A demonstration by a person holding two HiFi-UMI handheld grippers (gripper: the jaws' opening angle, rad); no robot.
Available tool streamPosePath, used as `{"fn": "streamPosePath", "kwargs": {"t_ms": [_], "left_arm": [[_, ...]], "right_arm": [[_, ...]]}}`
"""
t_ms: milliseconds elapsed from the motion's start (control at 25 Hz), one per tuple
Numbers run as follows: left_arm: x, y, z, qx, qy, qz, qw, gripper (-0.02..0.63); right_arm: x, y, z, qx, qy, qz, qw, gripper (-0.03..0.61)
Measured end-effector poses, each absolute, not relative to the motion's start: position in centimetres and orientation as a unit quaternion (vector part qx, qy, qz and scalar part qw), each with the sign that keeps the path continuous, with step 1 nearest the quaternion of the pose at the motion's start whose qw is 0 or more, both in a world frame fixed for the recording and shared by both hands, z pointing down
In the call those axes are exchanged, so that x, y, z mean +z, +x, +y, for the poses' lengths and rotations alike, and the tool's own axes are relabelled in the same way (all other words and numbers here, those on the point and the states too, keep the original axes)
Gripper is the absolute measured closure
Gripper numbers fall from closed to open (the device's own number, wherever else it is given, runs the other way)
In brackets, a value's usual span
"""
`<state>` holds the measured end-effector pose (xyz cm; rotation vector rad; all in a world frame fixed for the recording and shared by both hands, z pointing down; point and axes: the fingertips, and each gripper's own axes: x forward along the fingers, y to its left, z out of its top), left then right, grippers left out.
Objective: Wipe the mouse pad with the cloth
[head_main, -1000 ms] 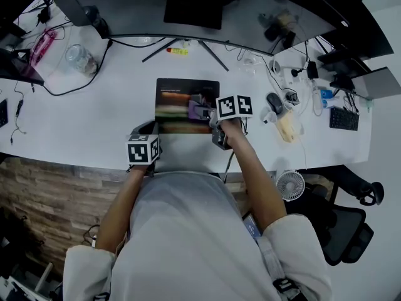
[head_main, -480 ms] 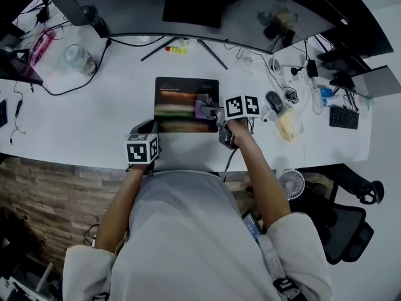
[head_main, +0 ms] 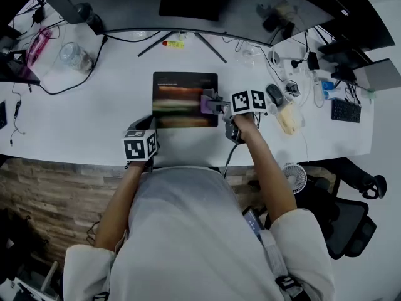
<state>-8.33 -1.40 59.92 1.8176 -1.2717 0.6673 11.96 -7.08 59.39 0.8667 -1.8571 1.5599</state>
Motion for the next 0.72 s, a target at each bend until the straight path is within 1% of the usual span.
{"fn": "streamPosePath", "kwargs": {"t_ms": [400, 720], "left_arm": [[59.9, -8.3, -1.4, 0.264, 0.718, -0.504, 0.401, 0.614], [60.0, -8.0, -1.5, 0.258, 0.718, -0.496, 0.414, 0.614]], "right_arm": [[59.5, 13.8, -7.1, 0.576, 0.322, -0.693, 0.289, 0.400], [59.5, 15.5, -7.0, 0.577, 0.325, -0.690, 0.292, 0.400]]}}
